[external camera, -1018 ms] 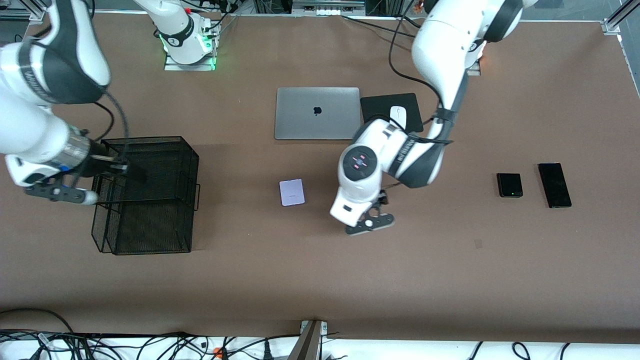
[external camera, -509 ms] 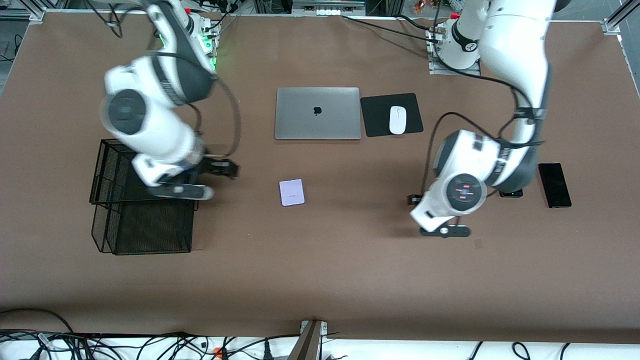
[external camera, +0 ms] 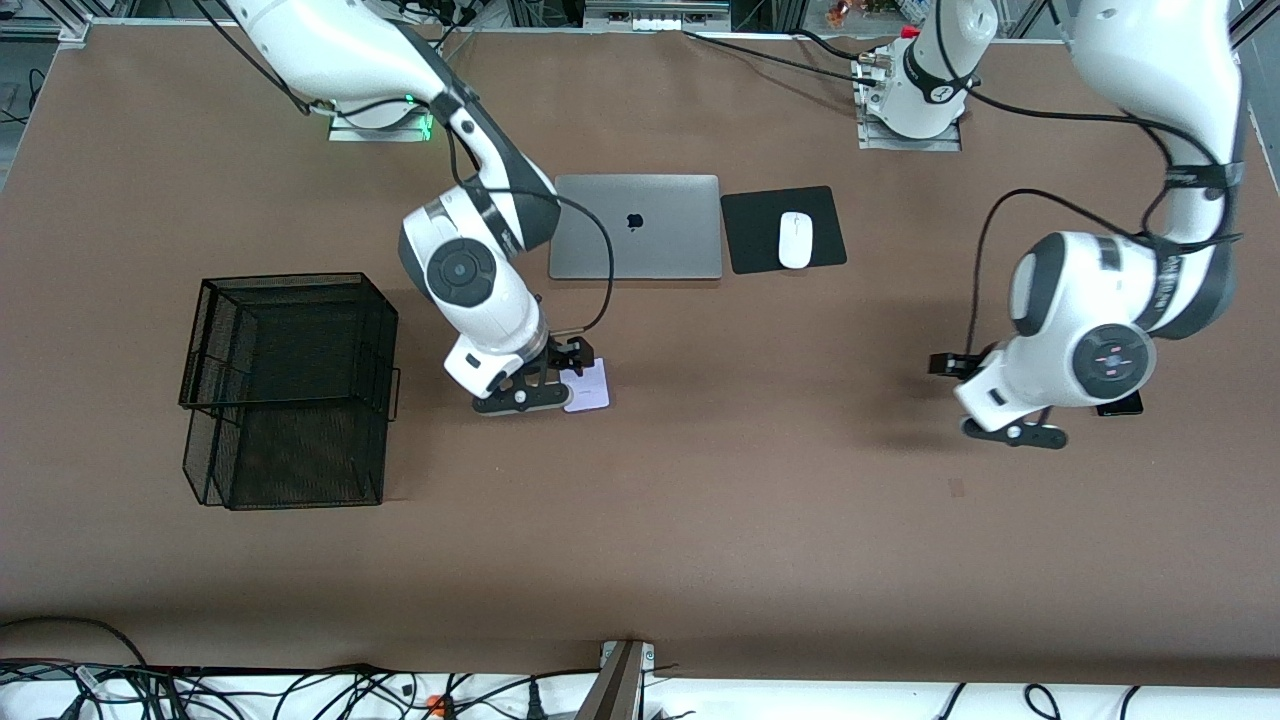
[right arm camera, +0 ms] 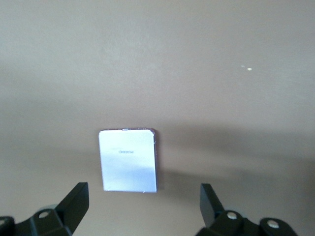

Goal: Place phones with both arms
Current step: 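Grasp the white phone with the right gripper while the left gripper reaches the flip phone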

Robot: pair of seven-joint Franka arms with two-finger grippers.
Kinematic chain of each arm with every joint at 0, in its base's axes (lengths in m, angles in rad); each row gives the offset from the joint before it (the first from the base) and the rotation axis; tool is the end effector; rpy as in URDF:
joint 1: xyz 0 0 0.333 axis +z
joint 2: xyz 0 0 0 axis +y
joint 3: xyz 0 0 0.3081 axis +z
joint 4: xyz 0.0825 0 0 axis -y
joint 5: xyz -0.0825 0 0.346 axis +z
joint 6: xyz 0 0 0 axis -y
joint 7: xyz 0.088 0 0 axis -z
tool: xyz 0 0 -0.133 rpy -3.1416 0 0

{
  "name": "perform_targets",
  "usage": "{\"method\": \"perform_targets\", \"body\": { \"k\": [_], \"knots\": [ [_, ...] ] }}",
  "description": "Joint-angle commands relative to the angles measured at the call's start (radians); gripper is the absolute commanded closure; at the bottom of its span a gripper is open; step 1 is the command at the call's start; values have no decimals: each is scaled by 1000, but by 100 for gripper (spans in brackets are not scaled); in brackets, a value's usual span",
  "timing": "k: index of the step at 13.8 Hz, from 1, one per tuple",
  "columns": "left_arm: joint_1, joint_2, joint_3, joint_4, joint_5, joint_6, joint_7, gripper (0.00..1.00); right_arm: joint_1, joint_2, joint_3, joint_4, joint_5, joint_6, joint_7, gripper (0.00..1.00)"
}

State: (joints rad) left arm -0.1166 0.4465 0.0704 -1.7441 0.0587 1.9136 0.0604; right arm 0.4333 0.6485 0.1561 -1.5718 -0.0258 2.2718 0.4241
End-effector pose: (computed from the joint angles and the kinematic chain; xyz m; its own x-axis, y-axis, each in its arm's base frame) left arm 0.5850 -0.0242 0.2903 0.9529 -0.1223 -0.2777 -0.1446 -0.9876 -0.0614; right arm 0.5675 0.3609 0.2610 0.9891 0.1457 0.0231 0.1472 -0.9849 -0.0909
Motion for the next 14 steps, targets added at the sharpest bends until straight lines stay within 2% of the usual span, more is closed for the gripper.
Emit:
{"method": "perform_targets", "body": {
  "k": [1, 4, 6, 10, 14],
  "knots": [
    [58, -65, -20, -135, 18, 109, 64, 0, 42, 49, -4, 15, -17, 64, -22, 0],
    [93, -72, -20, -272, 18, 314, 67, 0, 65, 97, -6, 16, -23, 147, -24, 0],
    [138, -77, -20, -357, 18, 457, 81, 0, 80, 132, -6, 16, -83, 201, -24, 0],
    [221, -72, -21, -390, 18, 515, 170, 0, 79, 152, -9, 13, -215, 218, -25, 0],
    [238, -32, -21, -423, 7, 629, 168, 0, 79, 163, -9, 13, -218, 218, -24, 0]
  ]
}}
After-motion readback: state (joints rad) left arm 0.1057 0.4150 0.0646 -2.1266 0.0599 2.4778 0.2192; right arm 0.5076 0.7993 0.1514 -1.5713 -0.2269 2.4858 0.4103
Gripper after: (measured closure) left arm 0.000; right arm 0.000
